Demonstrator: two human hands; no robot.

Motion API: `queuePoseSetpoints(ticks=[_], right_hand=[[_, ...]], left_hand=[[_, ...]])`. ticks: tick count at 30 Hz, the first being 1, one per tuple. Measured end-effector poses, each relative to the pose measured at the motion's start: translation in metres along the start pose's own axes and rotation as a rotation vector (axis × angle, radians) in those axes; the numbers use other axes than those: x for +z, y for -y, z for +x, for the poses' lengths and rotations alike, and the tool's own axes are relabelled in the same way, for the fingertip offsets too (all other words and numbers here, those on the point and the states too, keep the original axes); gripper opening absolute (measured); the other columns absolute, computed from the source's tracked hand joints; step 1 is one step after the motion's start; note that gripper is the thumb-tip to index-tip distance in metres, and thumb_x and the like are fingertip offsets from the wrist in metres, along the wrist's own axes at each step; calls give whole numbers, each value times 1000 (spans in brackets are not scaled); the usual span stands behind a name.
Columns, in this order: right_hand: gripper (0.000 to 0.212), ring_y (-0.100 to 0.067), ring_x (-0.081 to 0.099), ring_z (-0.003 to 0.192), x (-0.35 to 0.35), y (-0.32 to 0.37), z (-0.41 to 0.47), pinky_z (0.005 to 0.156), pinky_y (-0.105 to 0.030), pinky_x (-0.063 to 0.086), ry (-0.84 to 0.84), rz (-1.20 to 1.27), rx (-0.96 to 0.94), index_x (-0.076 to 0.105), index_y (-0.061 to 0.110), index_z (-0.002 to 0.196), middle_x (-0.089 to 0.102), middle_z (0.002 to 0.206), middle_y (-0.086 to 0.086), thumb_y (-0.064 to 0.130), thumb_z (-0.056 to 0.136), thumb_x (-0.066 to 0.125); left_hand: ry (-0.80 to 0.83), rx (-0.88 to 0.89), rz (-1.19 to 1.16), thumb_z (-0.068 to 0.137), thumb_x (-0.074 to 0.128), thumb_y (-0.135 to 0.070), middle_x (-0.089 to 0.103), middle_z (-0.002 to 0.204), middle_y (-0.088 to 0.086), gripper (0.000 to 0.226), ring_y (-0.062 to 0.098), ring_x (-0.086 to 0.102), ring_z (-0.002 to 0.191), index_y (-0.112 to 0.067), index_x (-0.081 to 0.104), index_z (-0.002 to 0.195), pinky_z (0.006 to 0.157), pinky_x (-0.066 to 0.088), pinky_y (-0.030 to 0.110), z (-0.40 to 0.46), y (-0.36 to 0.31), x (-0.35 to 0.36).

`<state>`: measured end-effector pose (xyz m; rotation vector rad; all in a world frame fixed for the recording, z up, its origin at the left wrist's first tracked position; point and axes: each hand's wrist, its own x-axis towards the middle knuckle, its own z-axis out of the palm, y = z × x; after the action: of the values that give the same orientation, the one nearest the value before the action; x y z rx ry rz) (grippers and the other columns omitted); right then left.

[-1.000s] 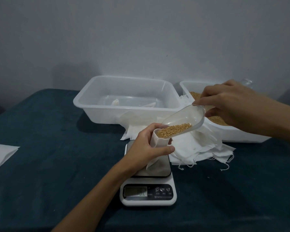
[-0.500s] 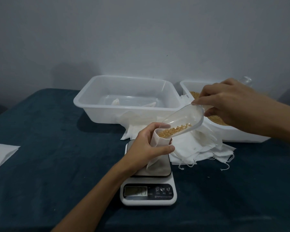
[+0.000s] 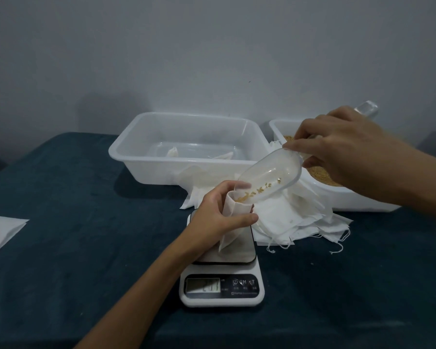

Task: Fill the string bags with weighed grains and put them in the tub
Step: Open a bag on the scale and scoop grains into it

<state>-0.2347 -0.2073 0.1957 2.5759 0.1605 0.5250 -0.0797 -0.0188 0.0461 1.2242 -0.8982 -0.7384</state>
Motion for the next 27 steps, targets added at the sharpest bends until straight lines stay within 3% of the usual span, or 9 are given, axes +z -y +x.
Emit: queuePoseSetpoints(ticks=[11,17,21,24,27], right_hand=[[35,-32,64,86,-1,3,6,89,-50,45,-74,-51,-27,73,14,112,65,100,-6,4,79,81],[38,-30,62,86,13,3,3,89,-45,42,-47,38,53,74,14,115,66,99,-3,4,80,81],[38,-30,60,97,20,1,0,94,-42,38,65,244,200,70,21,125,65,107,1,11,88,75],[33,-23,58,95,31,-11,-7,87,-39,43,90,456,332,71,20,123,63,103,5,10,91,72],[19,-9,61,87,51,-29,-17,78,-22,42,39,582,514,71,15,114,64,95,7,15,94,69]], left_hand=[[-28,16,-6,84,84,-3,73,111,15,54,29,73,107,-26,64,129,96,60,38,3,3,-4],[46,-22,-101,86,80,-1,78,107,7,54,21,74,106,-19,62,134,89,56,23,6,1,-13],[93,-30,-27,95,74,-12,78,114,11,39,26,73,113,-15,62,132,98,56,29,7,2,-18],[72,-22,-3,104,63,-21,78,113,11,21,28,74,108,-13,68,123,87,58,30,8,5,-20],[-14,32,-24,105,60,-28,78,115,10,21,29,76,102,-18,76,114,82,62,41,11,6,-24]])
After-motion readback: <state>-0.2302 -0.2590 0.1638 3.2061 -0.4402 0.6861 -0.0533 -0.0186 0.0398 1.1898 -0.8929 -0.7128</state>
